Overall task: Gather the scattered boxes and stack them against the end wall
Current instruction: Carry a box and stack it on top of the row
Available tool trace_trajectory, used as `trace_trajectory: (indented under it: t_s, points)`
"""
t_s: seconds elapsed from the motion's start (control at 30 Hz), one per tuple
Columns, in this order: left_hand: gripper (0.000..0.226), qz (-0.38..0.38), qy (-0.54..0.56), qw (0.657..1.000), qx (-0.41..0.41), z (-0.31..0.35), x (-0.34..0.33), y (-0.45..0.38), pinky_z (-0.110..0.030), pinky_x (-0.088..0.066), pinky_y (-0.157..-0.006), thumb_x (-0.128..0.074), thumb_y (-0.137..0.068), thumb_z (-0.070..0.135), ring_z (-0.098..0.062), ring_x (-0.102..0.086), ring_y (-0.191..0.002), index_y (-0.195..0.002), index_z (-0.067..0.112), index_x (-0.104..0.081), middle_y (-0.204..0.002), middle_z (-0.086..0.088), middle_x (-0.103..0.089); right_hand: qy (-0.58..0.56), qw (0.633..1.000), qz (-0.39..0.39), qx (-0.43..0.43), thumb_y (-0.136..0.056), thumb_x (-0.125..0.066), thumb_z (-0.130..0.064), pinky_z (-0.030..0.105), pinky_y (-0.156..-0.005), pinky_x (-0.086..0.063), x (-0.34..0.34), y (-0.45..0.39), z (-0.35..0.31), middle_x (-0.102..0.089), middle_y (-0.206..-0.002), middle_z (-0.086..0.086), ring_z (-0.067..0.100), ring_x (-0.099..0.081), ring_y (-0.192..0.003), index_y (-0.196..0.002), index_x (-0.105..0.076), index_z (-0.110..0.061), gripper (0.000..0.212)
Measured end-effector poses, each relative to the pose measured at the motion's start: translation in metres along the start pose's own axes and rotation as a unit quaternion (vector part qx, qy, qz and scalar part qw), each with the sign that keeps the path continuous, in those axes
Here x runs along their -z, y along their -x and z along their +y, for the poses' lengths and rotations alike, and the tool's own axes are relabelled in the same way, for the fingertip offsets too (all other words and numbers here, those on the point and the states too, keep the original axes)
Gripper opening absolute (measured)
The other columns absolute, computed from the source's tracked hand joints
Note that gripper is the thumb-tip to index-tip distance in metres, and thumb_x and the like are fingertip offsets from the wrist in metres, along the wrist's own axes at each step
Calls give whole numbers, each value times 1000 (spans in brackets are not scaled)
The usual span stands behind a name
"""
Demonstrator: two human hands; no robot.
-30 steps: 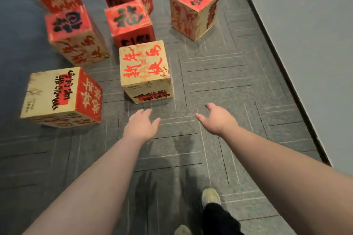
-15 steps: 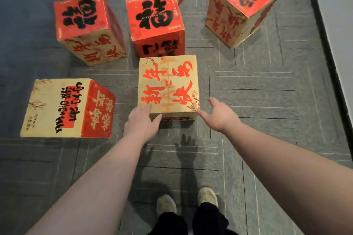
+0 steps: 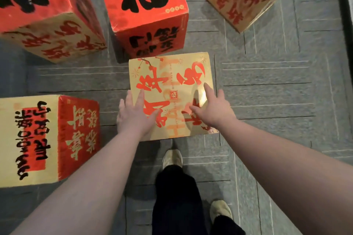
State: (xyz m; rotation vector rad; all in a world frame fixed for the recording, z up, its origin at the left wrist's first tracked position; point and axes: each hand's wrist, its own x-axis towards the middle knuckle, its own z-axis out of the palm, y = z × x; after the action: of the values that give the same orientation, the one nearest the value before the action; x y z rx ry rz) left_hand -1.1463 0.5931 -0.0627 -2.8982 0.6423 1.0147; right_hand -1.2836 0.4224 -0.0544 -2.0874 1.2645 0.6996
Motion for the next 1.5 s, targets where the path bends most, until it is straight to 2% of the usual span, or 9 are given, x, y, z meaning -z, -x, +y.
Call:
trace_trajectory:
  t_s: [0.2, 0.37, 0.53, 0.7, 0.87, 1.07, 1.23, 1.37, 1.5]
  points:
    - [97, -18, 75, 997, 25, -13, -21, -52, -59, -16, -113, -56, -80, 65, -34, 2, -146, -149, 40, 7, -160, -1, 11, 7, 999, 8, -32, -80, -60, -67, 56, -105, -35, -29, -45, -18, 9, -160, 9, 39, -10, -145, -149, 6, -44, 99]
    - [102, -17, 123, 992, 27, -21, -36, -65, -56, -23, -112, -63, -79, 59, -33, -6, -146, -148, 41, 11, -159, 2, 12, -31, 996, 43, -77, -76, -67, -63, 59, -104, -37, -45, -60, -17, 17, -160, 5, 36, -7, -147, -149, 7, -46, 105]
    - [104, -20, 166, 986, 24, -19, -41, -73, -51, -31, -109, -67, -79, 54, -29, -20, -144, -148, 42, 10, -160, 2, 7, -28, 993, 49, -100, -75, -66, -65, 59, -98, -40, -45, -67, -15, 4, -161, 7, 37, -19, -143, -150, 5, -43, 106]
    - [103, -11, 169, 985, 26, -13, -34, -69, -49, -33, -108, -69, -77, 53, -27, -22, -143, -150, 40, 2, -159, 2, 0, -26, 993, 51, -106, -76, -65, -65, 57, -95, -44, -44, -66, -13, -16, -151, 11, 36, -30, -135, -150, 2, -42, 103]
    - [98, -12, 127, 992, -13, 11, -11, -70, -47, -33, -109, -68, -78, 53, -26, -21, -143, -151, 36, -4, -159, 1, -2, -55, 988, 50, -136, -77, -63, -66, 55, -98, -41, -24, -55, -3, -24, -146, 14, 37, -34, -131, -150, -6, -38, 97]
    - [96, -14, 94, 990, -101, 78, 28, -61, -49, -42, -104, -71, -73, 55, -25, -34, -136, -149, 33, -18, -154, 0, -20, -125, 970, 87, -188, -76, -65, -65, 55, -95, -40, 35, -24, 30, -34, -137, 15, 38, -39, -125, -146, -20, -30, 90]
    - [95, -18, 82, 979, -186, 175, 78, -29, -47, -40, -106, -72, -75, 50, -20, -34, -137, -150, 32, -16, -155, 7, -17, -187, 944, 141, -233, -76, -64, -66, 56, -98, -41, 111, 16, 77, -34, -137, 14, 38, -40, -125, -148, -17, -31, 92]
    - [97, 3, 44, 954, -296, 265, 118, 14, -45, -38, -108, -72, -73, 55, -21, -31, -139, -150, 33, -18, -154, 2, -19, -234, 914, 201, -265, -77, -62, -68, 55, -97, -43, 180, 61, 128, -33, -138, 14, 37, -41, -124, -147, -17, -32, 91]
    - [97, 20, 10, 924, -382, 356, 150, 85, -44, -36, -107, -71, -74, 55, -20, -24, -141, -150, 33, -15, -157, 3, -14, -285, 875, 261, -290, -76, -62, -68, 55, -97, -43, 237, 122, 188, -34, -137, 14, 37, -43, -123, -148, -16, -32, 93]
